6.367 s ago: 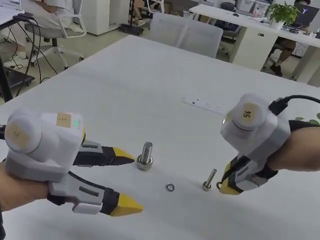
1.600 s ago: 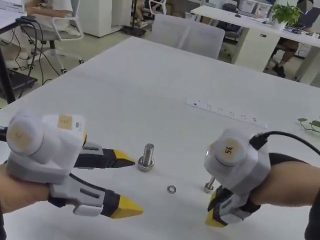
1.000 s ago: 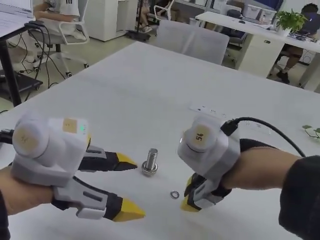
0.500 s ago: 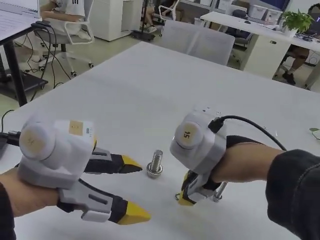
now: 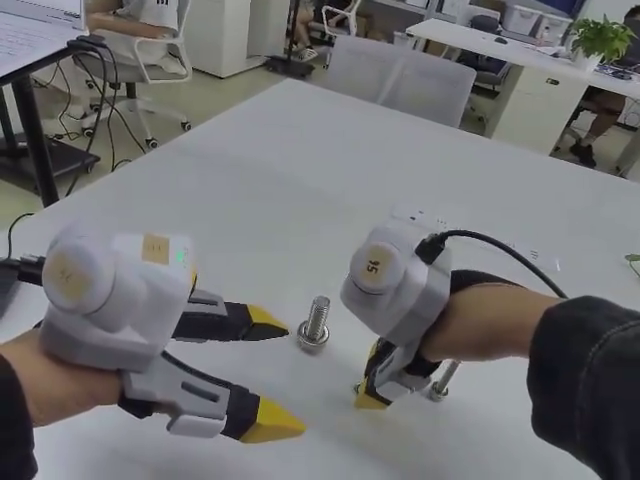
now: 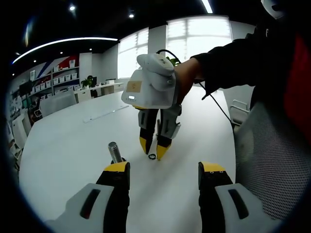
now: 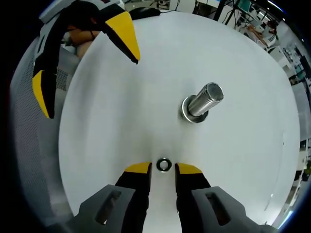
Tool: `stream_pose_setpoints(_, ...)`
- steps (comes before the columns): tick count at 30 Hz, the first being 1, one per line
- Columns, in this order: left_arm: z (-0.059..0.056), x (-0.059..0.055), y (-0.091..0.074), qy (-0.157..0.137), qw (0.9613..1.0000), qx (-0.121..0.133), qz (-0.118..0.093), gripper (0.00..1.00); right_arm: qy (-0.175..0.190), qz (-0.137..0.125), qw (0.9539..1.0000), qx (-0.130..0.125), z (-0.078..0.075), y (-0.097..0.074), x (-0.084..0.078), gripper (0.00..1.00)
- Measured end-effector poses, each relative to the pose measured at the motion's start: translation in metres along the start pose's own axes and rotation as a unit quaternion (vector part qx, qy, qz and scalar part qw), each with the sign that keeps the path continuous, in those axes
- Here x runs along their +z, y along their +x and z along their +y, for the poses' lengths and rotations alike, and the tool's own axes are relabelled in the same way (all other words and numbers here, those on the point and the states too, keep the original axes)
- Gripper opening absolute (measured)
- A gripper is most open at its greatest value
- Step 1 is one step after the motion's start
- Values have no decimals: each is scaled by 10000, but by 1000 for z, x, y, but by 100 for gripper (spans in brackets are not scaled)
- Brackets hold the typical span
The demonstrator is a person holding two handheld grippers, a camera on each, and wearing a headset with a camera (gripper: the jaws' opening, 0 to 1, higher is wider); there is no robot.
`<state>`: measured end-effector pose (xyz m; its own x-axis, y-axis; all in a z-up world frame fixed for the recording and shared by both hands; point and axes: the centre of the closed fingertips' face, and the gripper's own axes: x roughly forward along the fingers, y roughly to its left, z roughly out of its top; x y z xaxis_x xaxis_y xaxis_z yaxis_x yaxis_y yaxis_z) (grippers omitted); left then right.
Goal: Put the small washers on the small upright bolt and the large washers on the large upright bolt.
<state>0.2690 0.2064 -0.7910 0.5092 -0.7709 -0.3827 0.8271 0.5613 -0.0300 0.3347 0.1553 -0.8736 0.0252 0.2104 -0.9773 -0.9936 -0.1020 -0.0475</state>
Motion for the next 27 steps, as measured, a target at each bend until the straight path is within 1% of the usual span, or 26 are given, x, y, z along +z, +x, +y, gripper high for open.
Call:
stream_pose_setpoints(6,1,-1,0,-4,10000,11,-2,56,134,-14,9998,111,1,1,0,20)
stream_pose_setpoints(12,1,-1,0,-6,10000,7,6,56,161,-20,9998,117,1,1,-1,20)
stream_pose_setpoints(20,1,-1,1,-8,10000,17,13,56,34,45,9999,117,5,1,-1,16)
stream_pose_setpoints(27,0,-2,2,-11,10000,11,28,55,27,53,9999,89,5,1,-1,14)
